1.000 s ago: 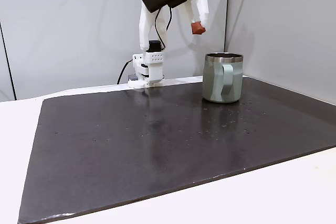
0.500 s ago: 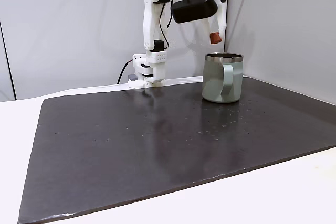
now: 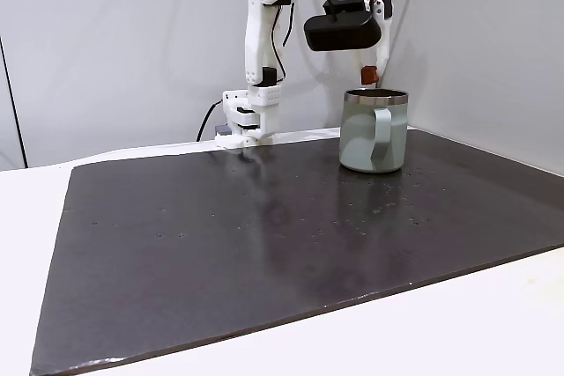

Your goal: Grasp a cube and put it in the cup.

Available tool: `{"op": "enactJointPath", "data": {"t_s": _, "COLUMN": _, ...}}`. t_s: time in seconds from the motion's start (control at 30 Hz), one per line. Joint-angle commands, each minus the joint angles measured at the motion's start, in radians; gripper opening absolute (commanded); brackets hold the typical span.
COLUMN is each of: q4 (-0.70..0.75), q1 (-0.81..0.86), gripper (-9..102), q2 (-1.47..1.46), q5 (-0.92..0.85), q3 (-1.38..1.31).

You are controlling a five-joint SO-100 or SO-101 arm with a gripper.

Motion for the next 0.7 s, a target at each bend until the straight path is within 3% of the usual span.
{"op": "enactJointPath", "data": {"t_s": 0.0, "q4": 0.002, "q1": 0.014, "gripper": 6, "q2": 0.057, "q5": 0.015, "q3": 0.02}}
{"op": "enactJointPath", "data": {"t_s": 0.1, "q4": -0.002, "q1": 0.017, "gripper": 19, "q2": 0.078, "q5": 0.031, "q3": 0.029}}
{"op": "enactJointPath", "data": {"t_s": 0.2, "q4": -0.002, "q1": 0.009, "gripper": 26, "q2": 0.087, "q5": 0.044, "q3": 0.031}}
{"op": "enactJointPath", "data": {"t_s": 0.67, "q4": 0.002, "q1": -0.011, "gripper": 26, "q2": 0.098, "q5": 0.08, "q3": 0.046}}
